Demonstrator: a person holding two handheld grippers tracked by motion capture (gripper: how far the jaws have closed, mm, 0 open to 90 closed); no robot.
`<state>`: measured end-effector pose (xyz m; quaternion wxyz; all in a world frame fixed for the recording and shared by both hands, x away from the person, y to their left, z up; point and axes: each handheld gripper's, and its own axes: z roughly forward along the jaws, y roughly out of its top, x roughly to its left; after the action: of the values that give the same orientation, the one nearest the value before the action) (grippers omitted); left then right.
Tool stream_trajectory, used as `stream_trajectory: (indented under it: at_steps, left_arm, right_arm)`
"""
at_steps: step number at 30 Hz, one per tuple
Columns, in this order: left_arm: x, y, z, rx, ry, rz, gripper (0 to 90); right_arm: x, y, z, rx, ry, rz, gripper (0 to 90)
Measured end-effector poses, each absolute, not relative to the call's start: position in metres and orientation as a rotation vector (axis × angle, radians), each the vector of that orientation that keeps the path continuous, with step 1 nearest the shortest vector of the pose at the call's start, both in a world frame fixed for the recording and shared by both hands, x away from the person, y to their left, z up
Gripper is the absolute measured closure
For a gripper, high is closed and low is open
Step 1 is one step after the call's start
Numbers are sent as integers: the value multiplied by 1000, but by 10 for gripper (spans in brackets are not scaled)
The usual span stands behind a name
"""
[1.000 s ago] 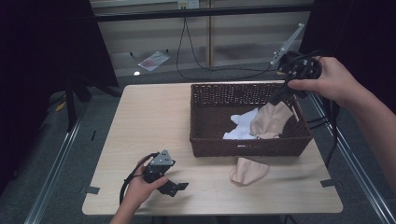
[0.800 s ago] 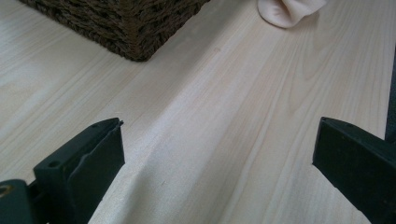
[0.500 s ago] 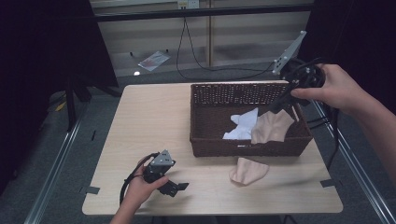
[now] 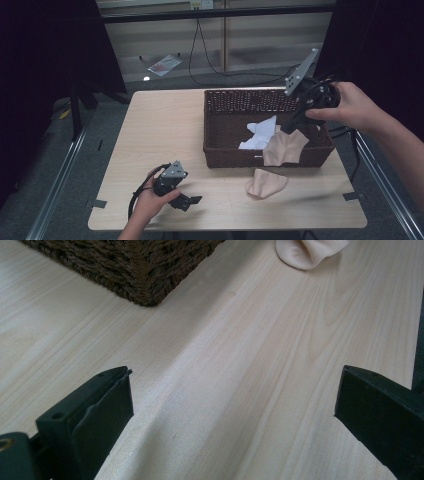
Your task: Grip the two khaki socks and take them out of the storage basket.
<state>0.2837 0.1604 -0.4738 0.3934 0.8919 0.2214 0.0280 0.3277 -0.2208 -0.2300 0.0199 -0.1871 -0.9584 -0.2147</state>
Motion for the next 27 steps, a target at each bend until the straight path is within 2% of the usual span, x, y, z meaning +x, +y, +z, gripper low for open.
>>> stream_trajectory:
  at_steps: [13, 27]
  left_arm:
    - [284, 161, -474, 2259, 564, 73, 19]
    - [283, 160, -474, 2260, 564, 72, 19]
  right_arm:
    - [321, -211, -248, -511, -2954, -690, 891]
    - [322, -201, -287, -495, -2929, -650, 888]
